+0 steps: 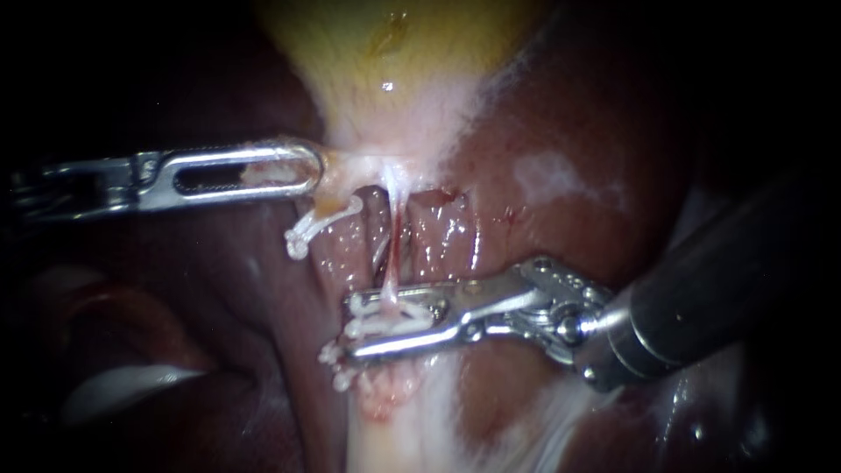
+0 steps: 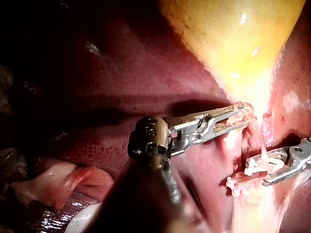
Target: Clipping second clip right tube
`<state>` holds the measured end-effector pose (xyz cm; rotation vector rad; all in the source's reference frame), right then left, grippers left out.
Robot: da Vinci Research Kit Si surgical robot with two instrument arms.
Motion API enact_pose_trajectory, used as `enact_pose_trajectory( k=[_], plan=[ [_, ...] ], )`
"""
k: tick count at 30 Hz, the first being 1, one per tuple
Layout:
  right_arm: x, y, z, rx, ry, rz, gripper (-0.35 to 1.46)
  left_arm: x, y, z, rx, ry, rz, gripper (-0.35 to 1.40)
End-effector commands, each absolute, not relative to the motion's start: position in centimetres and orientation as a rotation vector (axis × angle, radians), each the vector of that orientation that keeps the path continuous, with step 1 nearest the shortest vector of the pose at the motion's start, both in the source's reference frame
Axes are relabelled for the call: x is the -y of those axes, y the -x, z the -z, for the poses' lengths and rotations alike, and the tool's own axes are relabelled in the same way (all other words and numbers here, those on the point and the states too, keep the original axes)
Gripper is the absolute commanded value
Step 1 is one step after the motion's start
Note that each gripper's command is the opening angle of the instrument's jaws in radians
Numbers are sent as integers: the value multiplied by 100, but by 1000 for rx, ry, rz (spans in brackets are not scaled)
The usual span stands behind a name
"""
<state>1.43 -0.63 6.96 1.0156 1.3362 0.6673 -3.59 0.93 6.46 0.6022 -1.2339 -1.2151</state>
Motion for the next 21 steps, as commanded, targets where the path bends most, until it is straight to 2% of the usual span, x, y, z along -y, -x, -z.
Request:
enact_pose_trajectory(
  k=[1,2,8,21],
  plan=[
    [63,-140,-696,-1327,-1031,-685,-22,-93,359,-646,1234,-603,1214,-35],
    [63,-138,-696,-1322,-1044,-699,-35,-93,359,-646,1234,-603,1214,-35],
    [63,-133,-697,-1275,-1019,-702,-35,-93,358,-646,1234,-603,1214,-35],
    [62,-131,-697,-1275,-1020,-703,-35,-93,358,-648,1235,-603,1213,-35]
  ],
)
